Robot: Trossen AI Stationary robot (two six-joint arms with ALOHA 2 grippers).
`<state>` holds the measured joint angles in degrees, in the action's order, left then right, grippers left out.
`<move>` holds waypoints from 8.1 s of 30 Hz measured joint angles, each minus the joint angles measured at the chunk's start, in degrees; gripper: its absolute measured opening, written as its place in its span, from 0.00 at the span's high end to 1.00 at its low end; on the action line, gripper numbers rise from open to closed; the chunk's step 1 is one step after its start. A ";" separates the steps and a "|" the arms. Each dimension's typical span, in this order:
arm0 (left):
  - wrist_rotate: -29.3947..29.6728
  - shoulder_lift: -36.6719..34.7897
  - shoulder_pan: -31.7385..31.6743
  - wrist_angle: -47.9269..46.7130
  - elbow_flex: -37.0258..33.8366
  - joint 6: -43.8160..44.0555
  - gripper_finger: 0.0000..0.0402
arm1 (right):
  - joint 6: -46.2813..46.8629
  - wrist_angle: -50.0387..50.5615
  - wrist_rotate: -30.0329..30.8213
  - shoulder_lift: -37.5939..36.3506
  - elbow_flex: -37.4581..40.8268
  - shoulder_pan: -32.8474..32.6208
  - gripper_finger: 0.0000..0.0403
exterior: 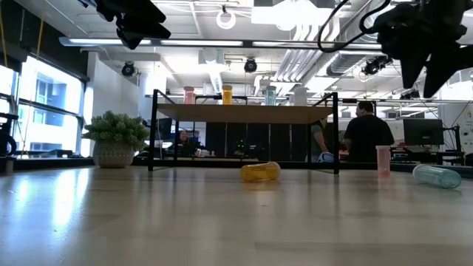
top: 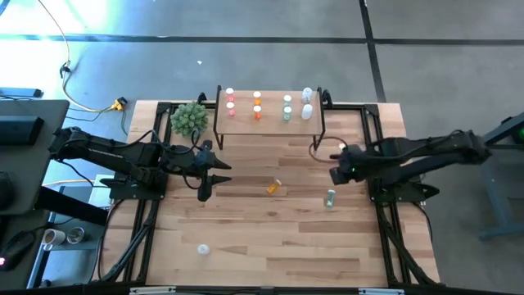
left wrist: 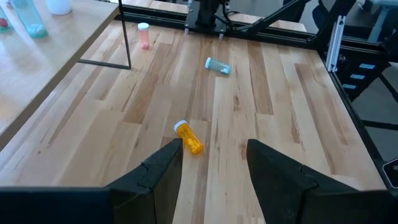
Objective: Pick and place medicine bottles onto shelf by color
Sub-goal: Put the blue pill bottle on the shelf aligned with the other blue pill bottles
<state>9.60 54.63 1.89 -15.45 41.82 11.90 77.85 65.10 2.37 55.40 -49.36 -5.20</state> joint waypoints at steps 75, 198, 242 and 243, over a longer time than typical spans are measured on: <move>0.01 0.00 -0.02 -0.21 0.00 -0.11 0.58 | 11.89 -17.02 4.46 39.76 0.00 -15.06 0.76; -13.96 23.28 1.29 51.44 0.00 -5.66 0.67 | -75.30 -117.98 19.09 39.64 -0.09 -14.66 0.77; -2.31 23.39 1.25 43.43 0.00 -9.70 0.73 | -71.47 -100.36 33.14 38.40 -0.13 -13.43 0.57; -1.25 23.39 1.22 42.94 -0.01 -9.70 0.73 | -70.52 -98.67 34.02 37.83 -0.13 -13.43 0.57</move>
<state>8.34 78.02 3.11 27.49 41.81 2.20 7.33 -33.56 36.39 93.23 -49.50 -18.63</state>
